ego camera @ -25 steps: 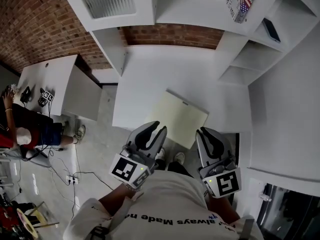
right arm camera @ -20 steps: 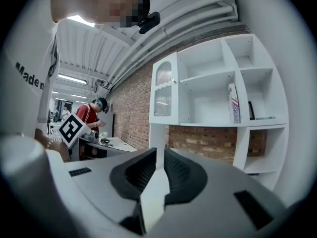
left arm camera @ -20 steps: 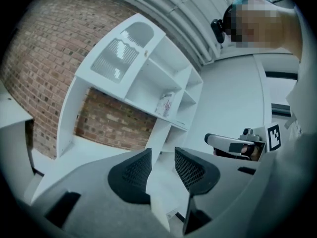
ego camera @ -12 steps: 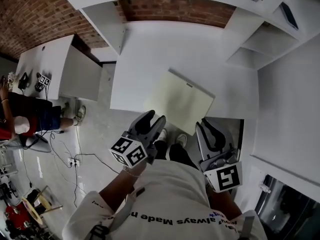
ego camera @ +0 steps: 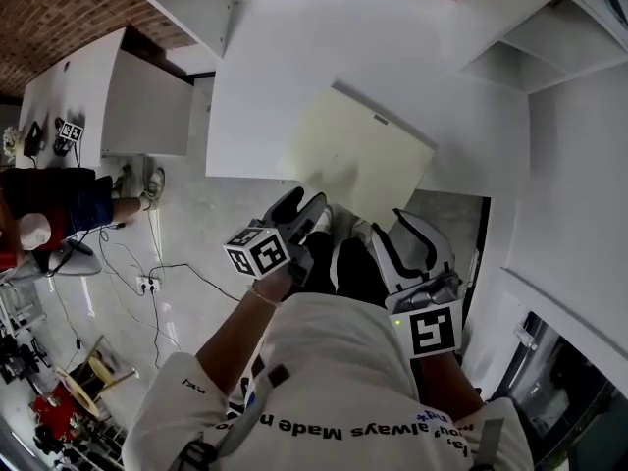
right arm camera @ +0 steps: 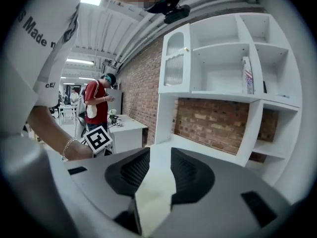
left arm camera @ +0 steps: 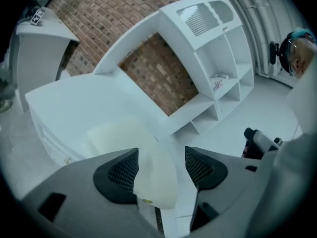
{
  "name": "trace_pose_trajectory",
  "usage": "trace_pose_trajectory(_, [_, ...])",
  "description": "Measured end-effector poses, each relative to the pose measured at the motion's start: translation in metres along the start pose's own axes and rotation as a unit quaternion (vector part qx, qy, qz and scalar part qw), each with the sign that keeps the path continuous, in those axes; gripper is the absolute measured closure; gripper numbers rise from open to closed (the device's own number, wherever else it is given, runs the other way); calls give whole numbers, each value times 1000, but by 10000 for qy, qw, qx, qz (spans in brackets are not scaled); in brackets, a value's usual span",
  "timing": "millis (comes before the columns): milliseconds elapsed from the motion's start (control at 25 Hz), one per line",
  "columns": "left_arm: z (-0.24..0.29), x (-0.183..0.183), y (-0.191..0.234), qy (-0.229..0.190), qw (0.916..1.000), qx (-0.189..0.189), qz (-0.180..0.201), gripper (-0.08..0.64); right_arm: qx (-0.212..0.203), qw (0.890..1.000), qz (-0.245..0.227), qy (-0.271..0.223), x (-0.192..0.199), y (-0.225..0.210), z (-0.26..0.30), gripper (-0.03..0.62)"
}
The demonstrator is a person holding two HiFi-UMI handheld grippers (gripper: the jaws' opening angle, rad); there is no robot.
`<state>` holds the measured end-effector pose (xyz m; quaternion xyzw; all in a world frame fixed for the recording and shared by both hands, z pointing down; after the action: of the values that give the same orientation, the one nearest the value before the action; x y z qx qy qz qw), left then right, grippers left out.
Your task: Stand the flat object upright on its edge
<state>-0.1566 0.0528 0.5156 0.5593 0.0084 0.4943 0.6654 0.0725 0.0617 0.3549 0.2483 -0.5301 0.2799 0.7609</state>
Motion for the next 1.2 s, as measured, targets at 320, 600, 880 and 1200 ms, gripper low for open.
trace_pose_trajectory(320, [29,43,59,242,9952,-208,-922,262,-251,9955,-69,916,76,18,28,391])
trace_pose_trajectory(600, [39,68,97,270,9885,-184,-1476,255,-328,9902,-292,1324,115,28,50,347])
trace_pose_trajectory(880, [57,85,114,241,9786,184,-2037,245,-303,9887,-250,1450,136,30,57,347])
trace_pose_trajectory(1200, [69,92,113,77,9633,740,-2581,267,-299,9872,-117,1563,153,34,60,347])
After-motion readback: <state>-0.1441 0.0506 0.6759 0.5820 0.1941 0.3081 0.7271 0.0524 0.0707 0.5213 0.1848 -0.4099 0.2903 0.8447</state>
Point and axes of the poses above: the fingertips, and each gripper's own axes: z forward along the fingers, y to its left, x out of its underside, the point moved 9 cm from there along -z, backward along the fingers, and after that the axes turned 1 degree about -y, right-handed, at the moved point
